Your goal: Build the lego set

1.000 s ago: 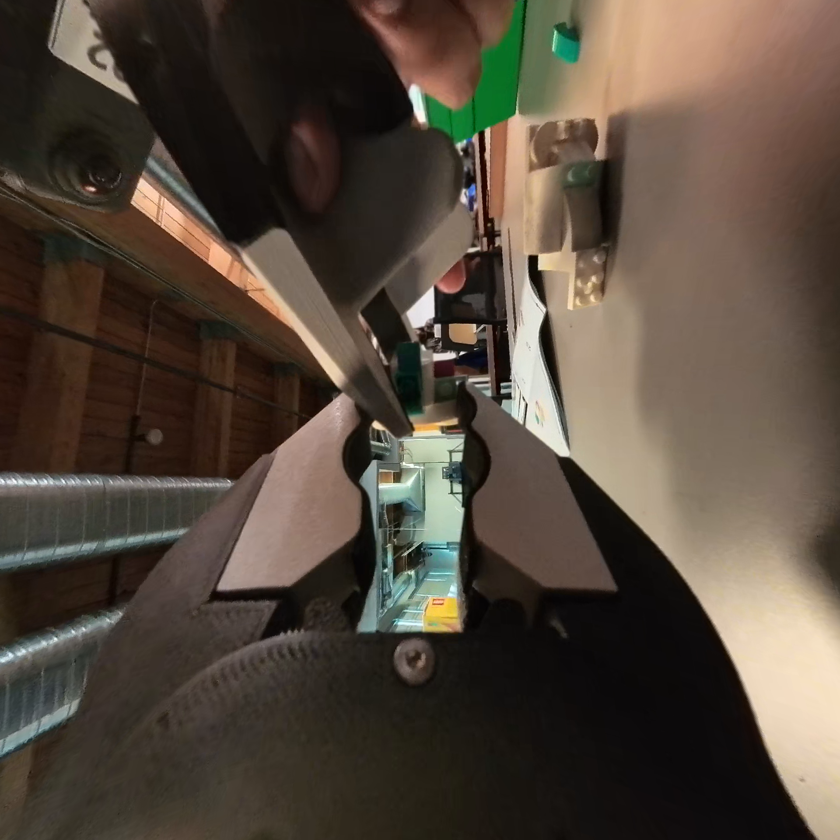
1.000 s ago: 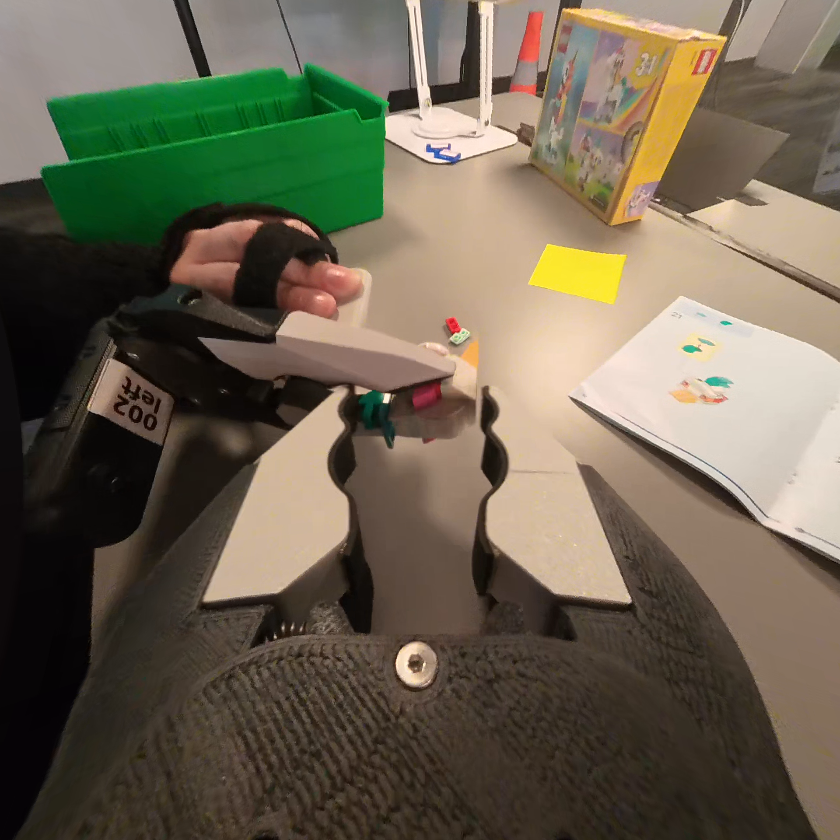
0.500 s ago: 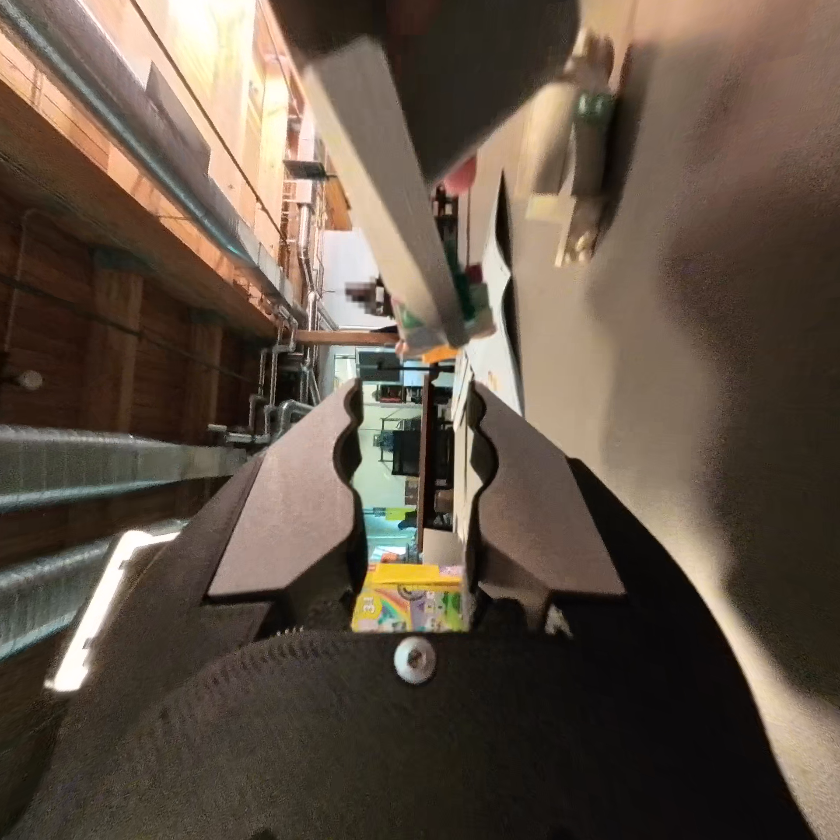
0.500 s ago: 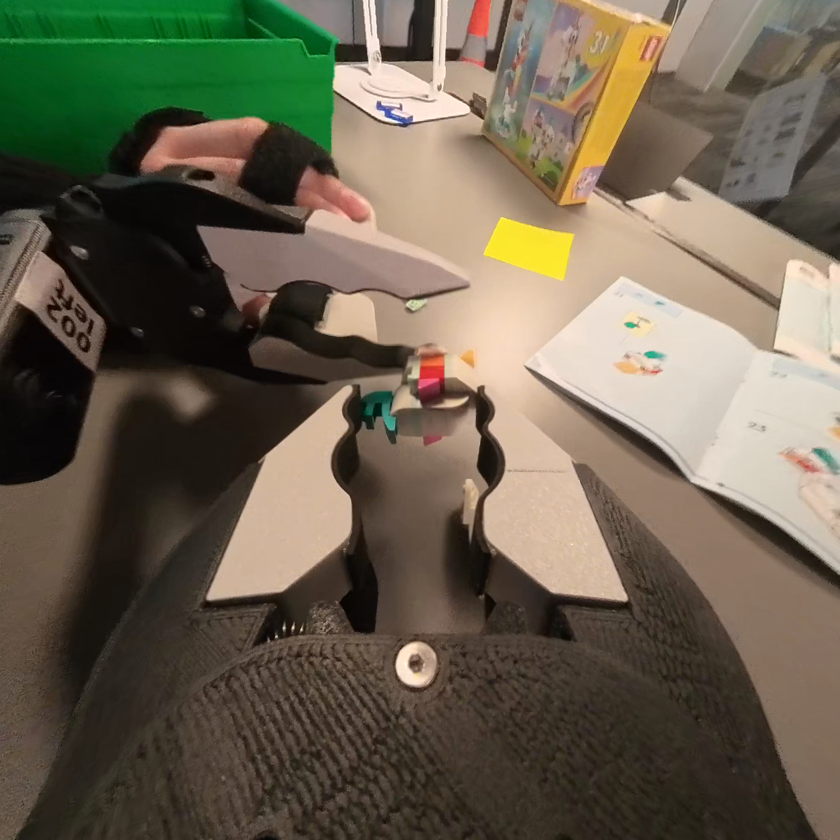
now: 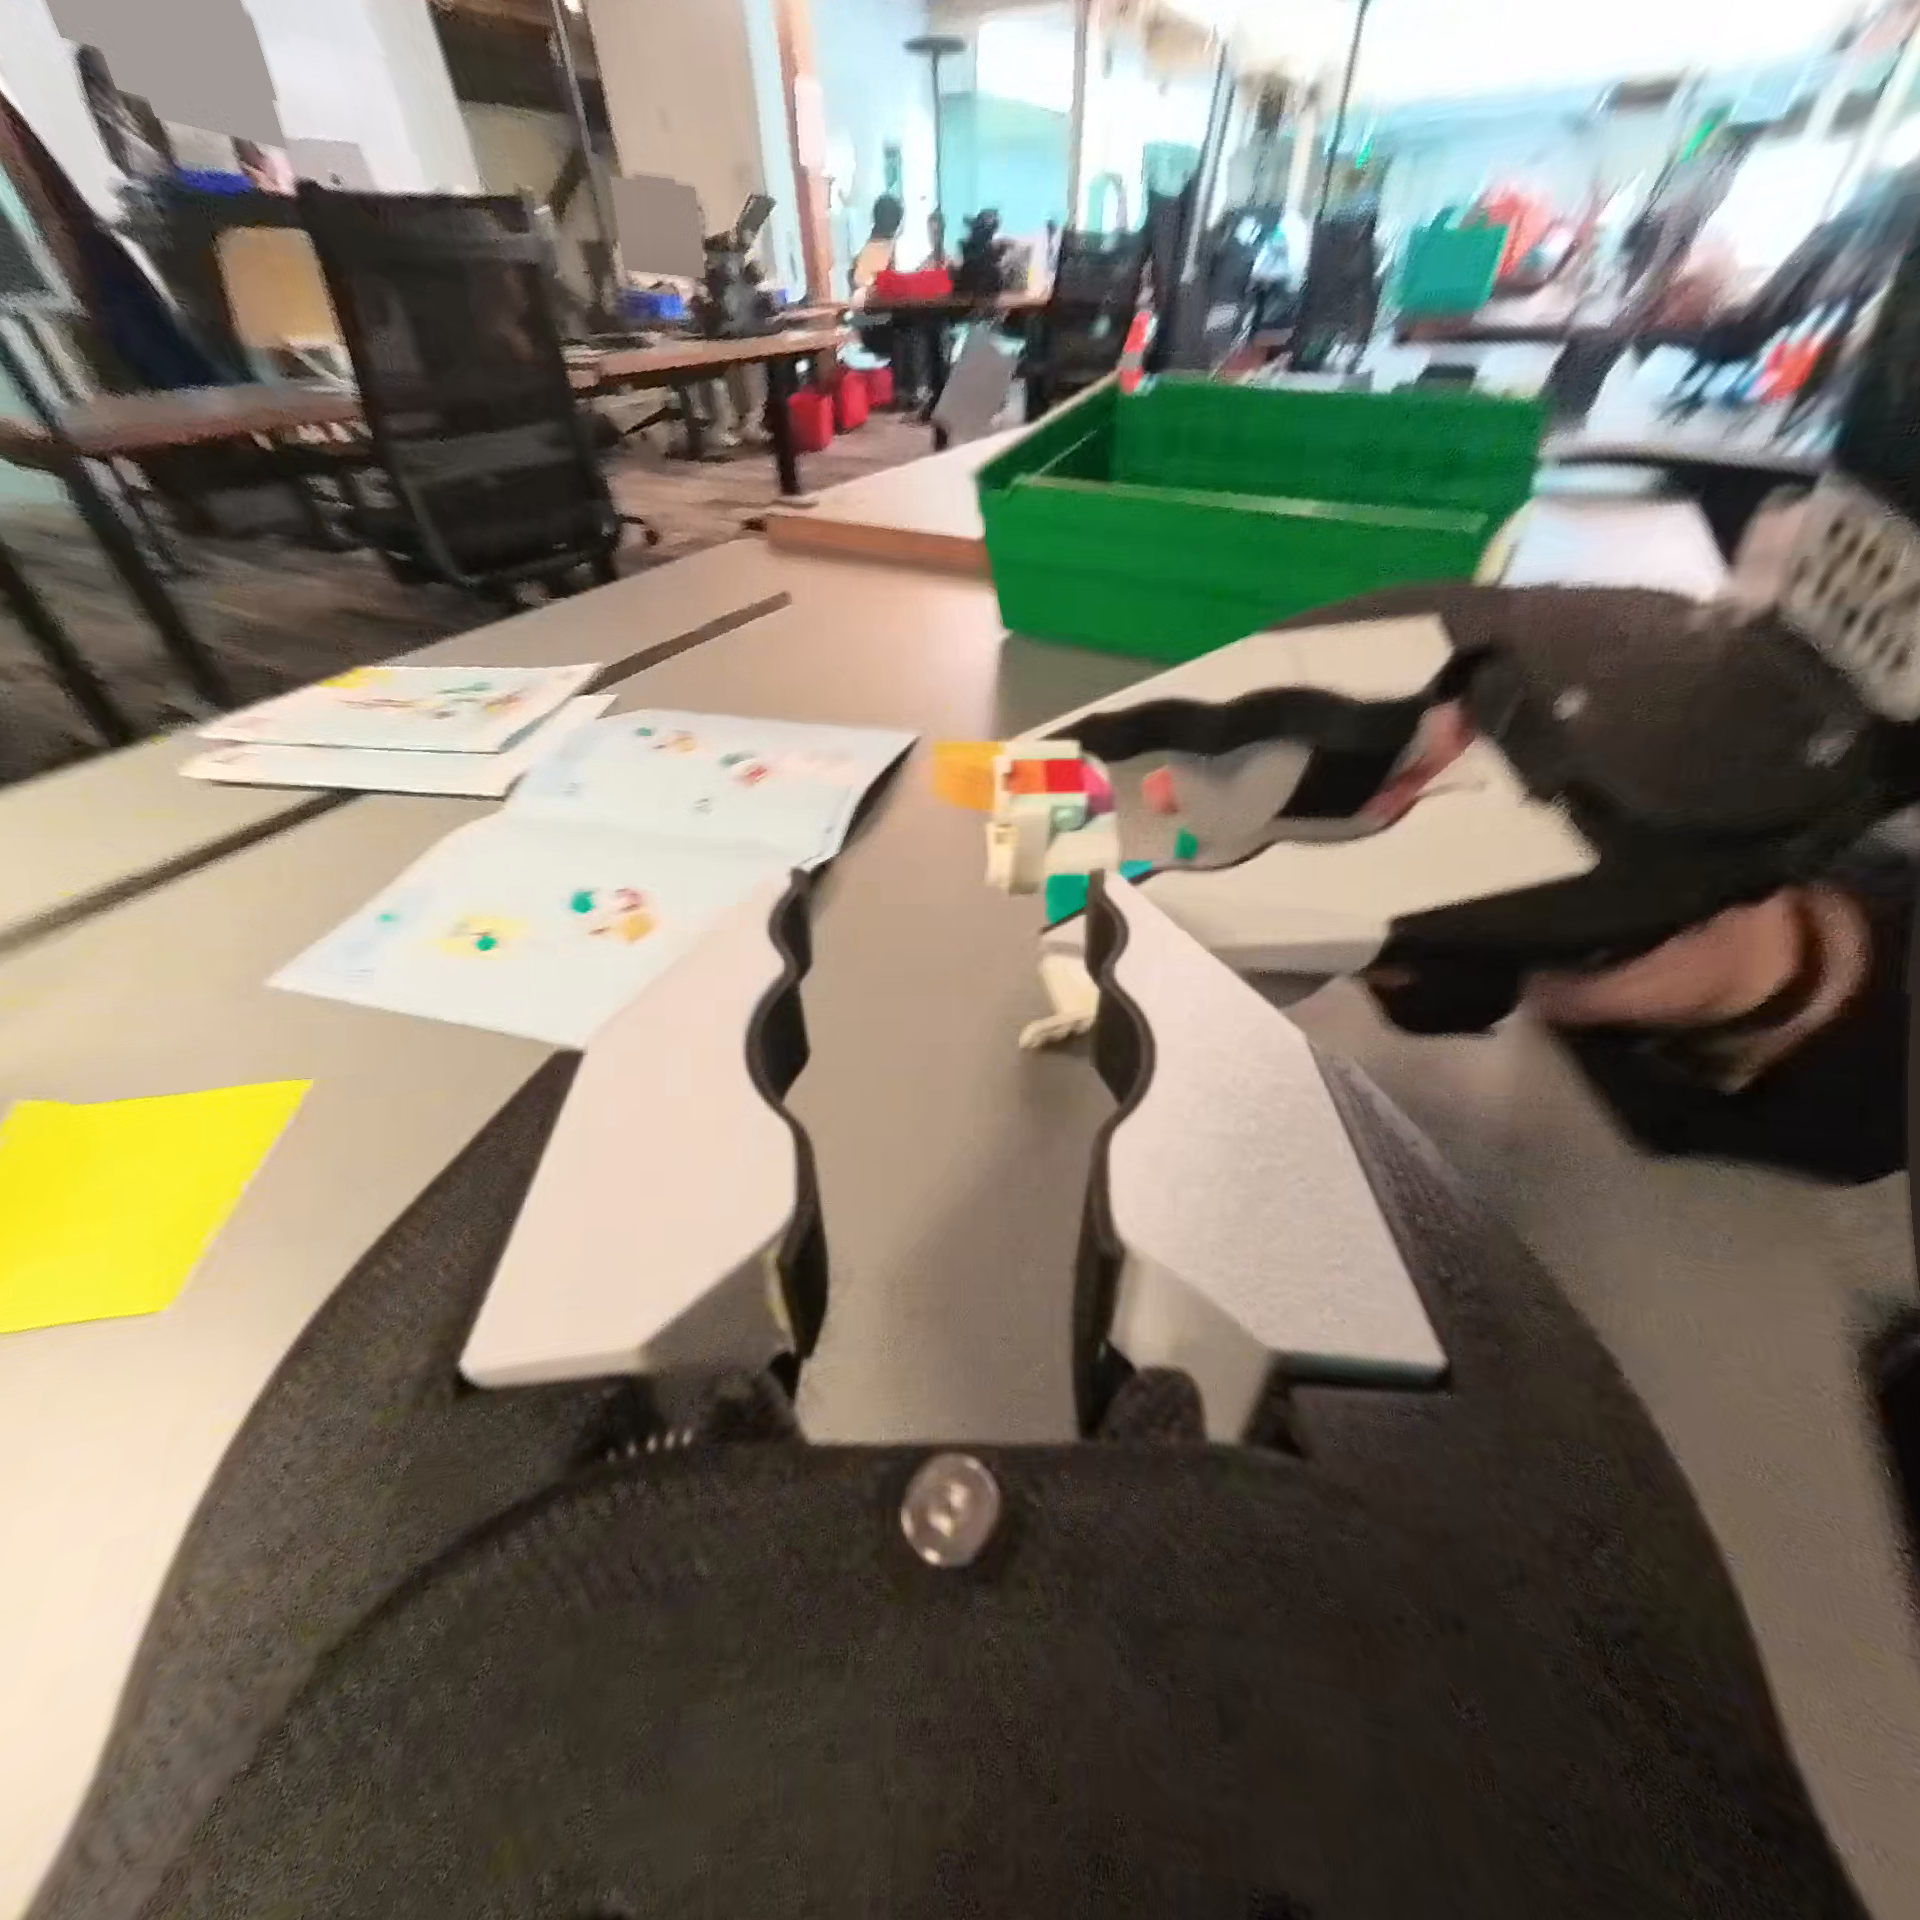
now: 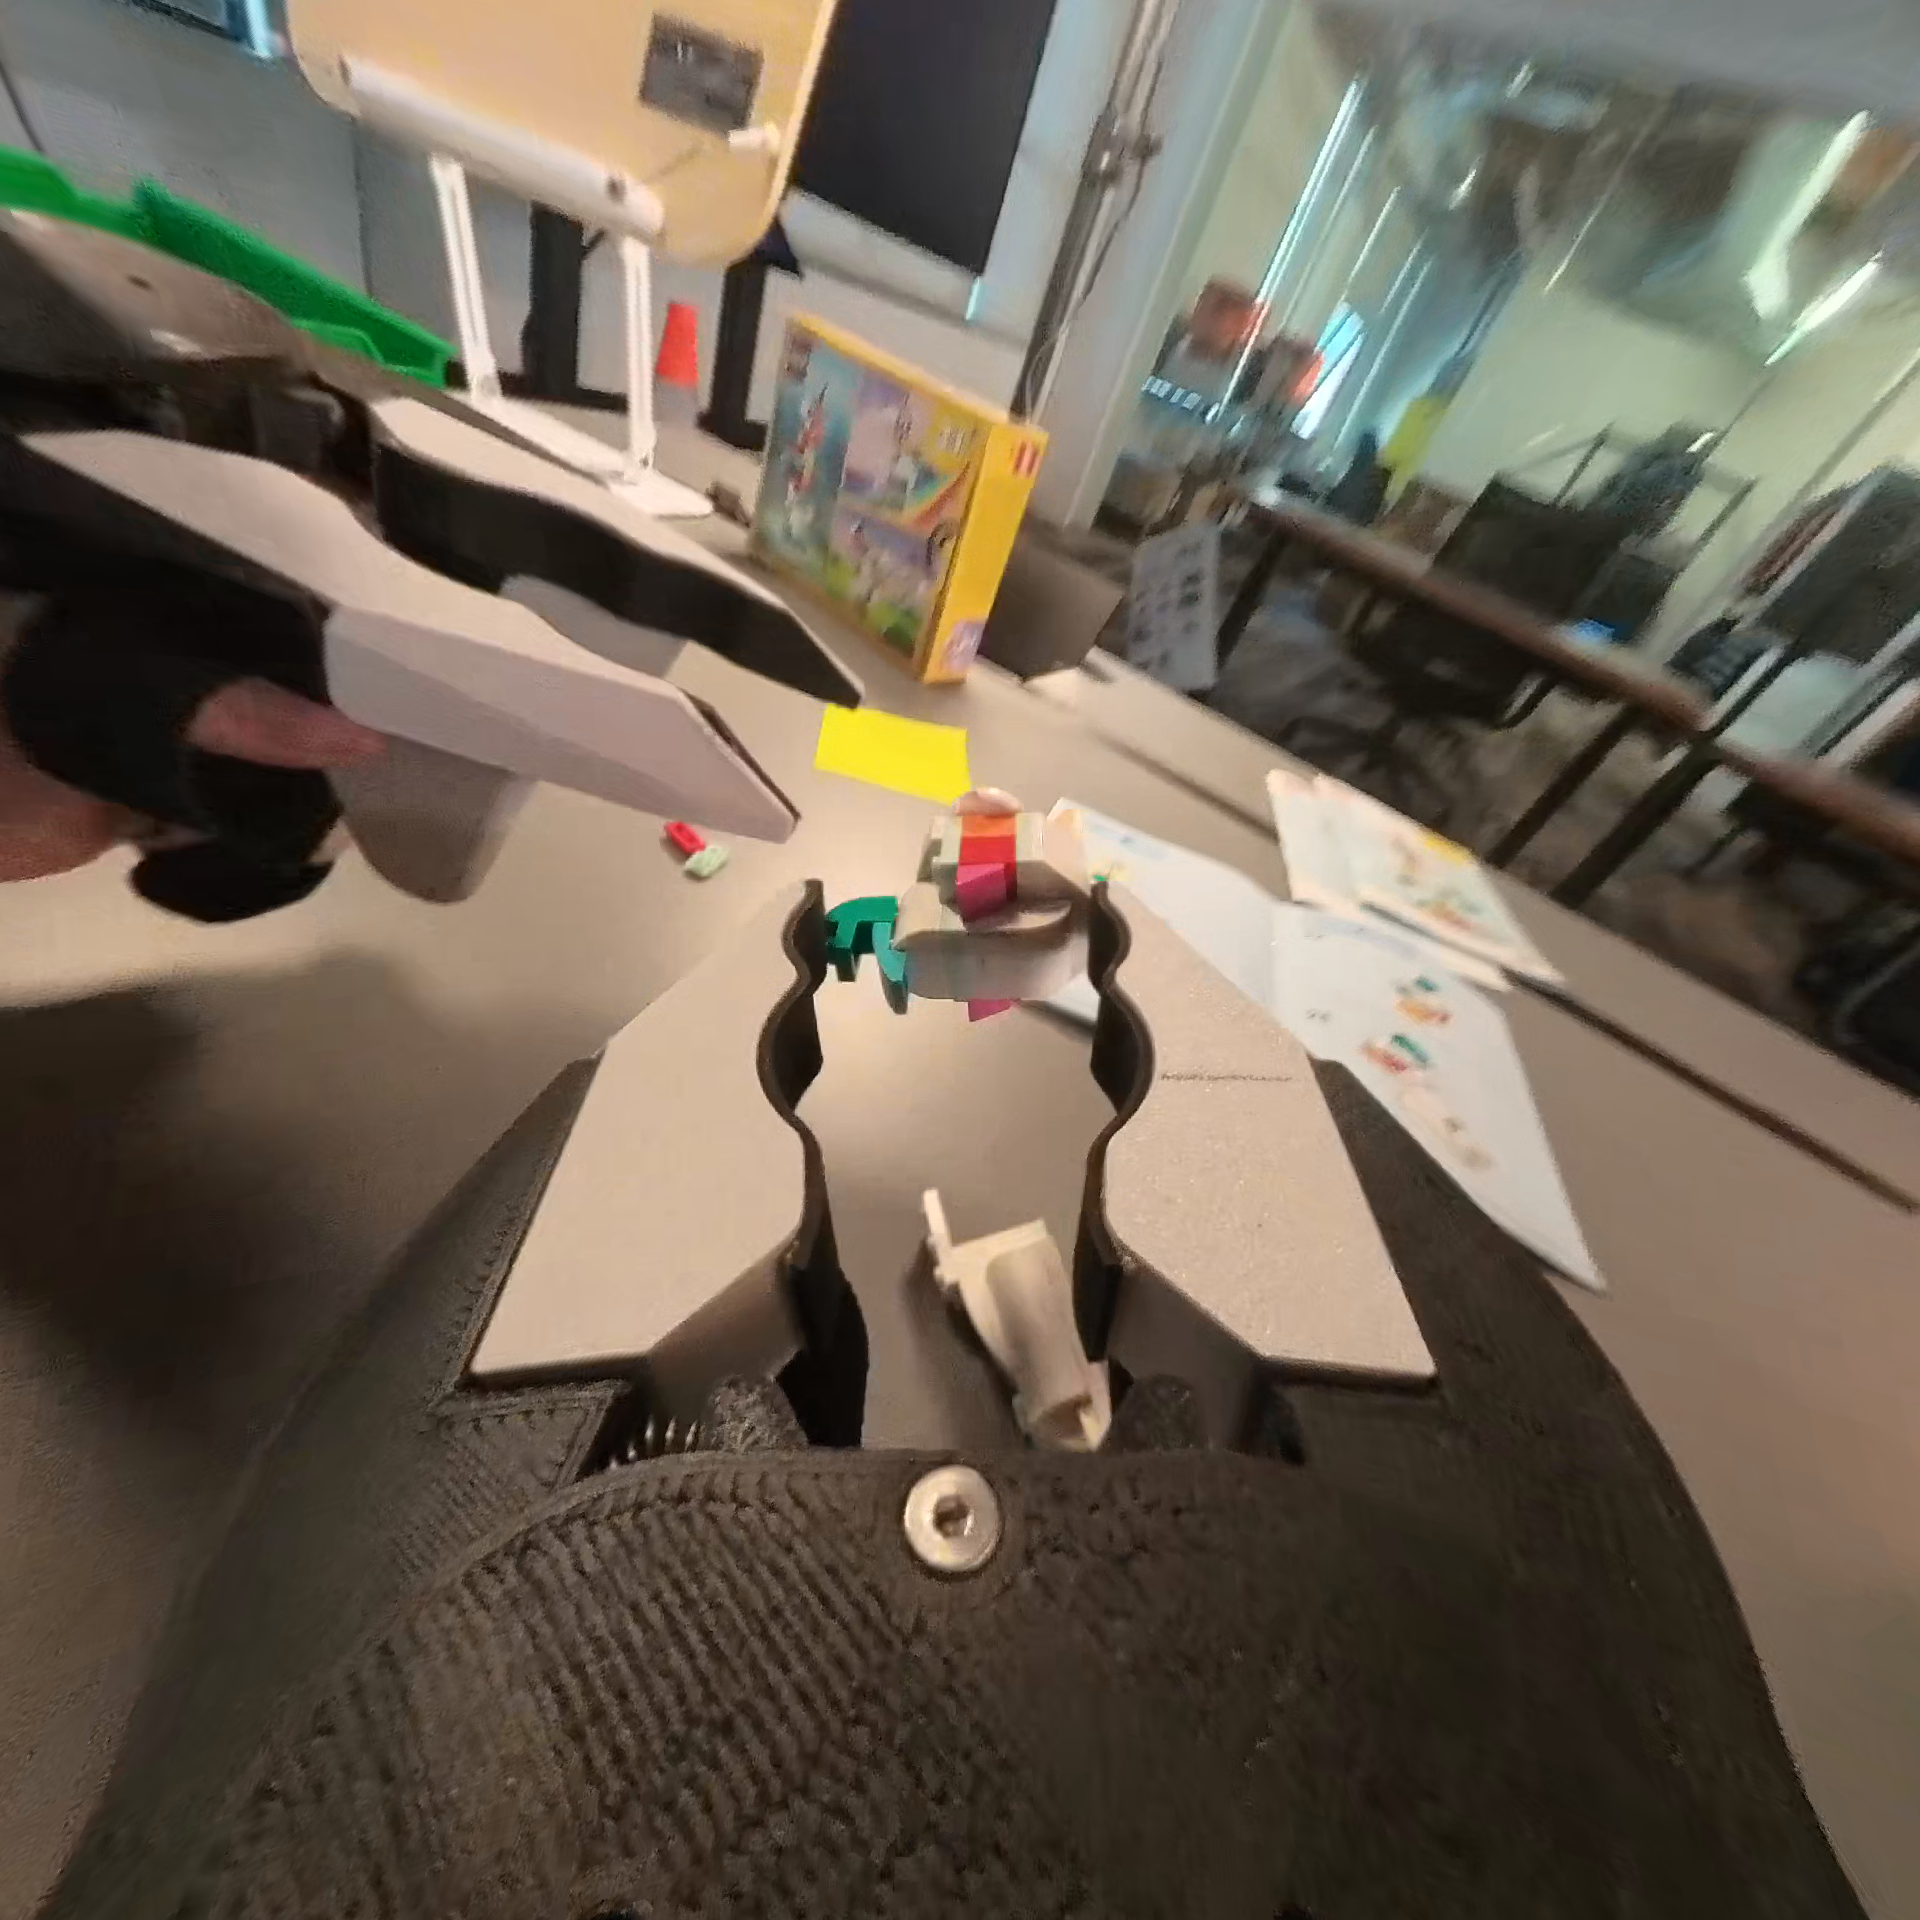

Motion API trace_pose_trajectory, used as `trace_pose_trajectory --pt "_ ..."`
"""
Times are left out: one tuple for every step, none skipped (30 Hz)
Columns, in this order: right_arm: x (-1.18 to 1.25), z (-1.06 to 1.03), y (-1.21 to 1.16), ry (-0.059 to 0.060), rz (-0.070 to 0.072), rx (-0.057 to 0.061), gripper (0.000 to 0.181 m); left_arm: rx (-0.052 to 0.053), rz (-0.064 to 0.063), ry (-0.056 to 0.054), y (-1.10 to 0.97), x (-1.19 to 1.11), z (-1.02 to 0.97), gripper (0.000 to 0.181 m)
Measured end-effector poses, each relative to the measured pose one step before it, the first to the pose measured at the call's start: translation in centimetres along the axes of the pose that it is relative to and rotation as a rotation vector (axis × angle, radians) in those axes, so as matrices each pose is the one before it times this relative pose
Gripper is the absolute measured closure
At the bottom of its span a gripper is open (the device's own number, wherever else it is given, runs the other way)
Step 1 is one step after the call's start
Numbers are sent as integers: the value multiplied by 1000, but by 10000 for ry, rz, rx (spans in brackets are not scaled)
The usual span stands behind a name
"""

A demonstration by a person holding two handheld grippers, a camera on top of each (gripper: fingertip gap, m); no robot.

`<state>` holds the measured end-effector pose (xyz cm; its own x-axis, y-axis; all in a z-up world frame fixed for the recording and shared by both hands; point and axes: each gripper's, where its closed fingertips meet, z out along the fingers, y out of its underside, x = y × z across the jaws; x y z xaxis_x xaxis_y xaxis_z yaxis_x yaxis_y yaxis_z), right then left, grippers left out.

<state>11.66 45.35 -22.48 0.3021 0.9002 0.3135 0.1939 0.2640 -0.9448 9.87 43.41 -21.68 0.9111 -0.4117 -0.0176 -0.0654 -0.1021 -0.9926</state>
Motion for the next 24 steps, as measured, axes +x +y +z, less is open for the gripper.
trace_pose_trajectory --pt "-27 -104 -528 184 -320 264 133 60 -418 218 -244 477 108 126" --pt "-29 -93 -459 152 -319 204 133 -37 -165 107 -113 409 198 125" --pt "27 -52 -285 145 -338 129 133 93 -70 35 -342 363 153 126" --pt "-39 -42 -277 69 -276 132 133 36 -36 85 -324 438 176 126" --pt "-20 -62 -274 77 -226 129 133 -14 0 140 -279 499 213 126" --pt "34 -66 -208 114 -260 98 133 -81 24 89 -174 392 243 126" --pt "5 -52 -151 115 -327 67 133 -146 52 24 -65 217 248 126" --pt "-4 -100 -233 125 -299 128 132 -207 40 -52 50 20 257 127" --pt "-84 -122 -300 80 -237 167 133 -215 14 -50 108 -42 257 128" --pt "-124 -129 -282 46 -220 137 132 -148 -23 10 76 -4 230 129" --pt "-73 -122 -260 77 -227 116 132 -97 -46 69 49 86 223 131" --pt "-52 -108 -213 82 -210 89 132 -89 -26 97 70 143 208 133" --pt "61 -79 -65 120 -171 13 132 -108 7 92 103 170 170 137" --pt "37 -24 79 48 -93 -21 132 -31 24 -45 -6 -2 81 143" --pt "-7 21 190 -35 101 -74 132 -10 174 -81 -28 -3 42 148" --pt "-6 43 191 -87 264 -63 133 -29 223 -161 39 -31 66 152" --pt "-87 22 198 -197 249 -72 132 -109 292 -263 147 -170 99 152" --pt "-340 -32 218 -443 91 -38 129 -155 377 -357 213 -367 3 152" --pt "-473 -163 213 -626 1 48 114 -153 404 -427 242 -570 -115 152" --pt "179 -237 475 -279 117 -91 112 -193 325 -357 324 -586 -197 152" --pt "239 -198 742 -367 172 -243 114 -257 241 -252 490 -540 -191 153" --pt "-60 -82 1144 -669 209 -507 116 -266 204 -234 610 -543 -190 152" --pt "-91 4 1505 -705 183 -755 118 -240 165 -203 641 -498 -168 153" --pt "-186 41 1510 -703 46 -746 121 -234 112 -97 632 -327 -126 152"
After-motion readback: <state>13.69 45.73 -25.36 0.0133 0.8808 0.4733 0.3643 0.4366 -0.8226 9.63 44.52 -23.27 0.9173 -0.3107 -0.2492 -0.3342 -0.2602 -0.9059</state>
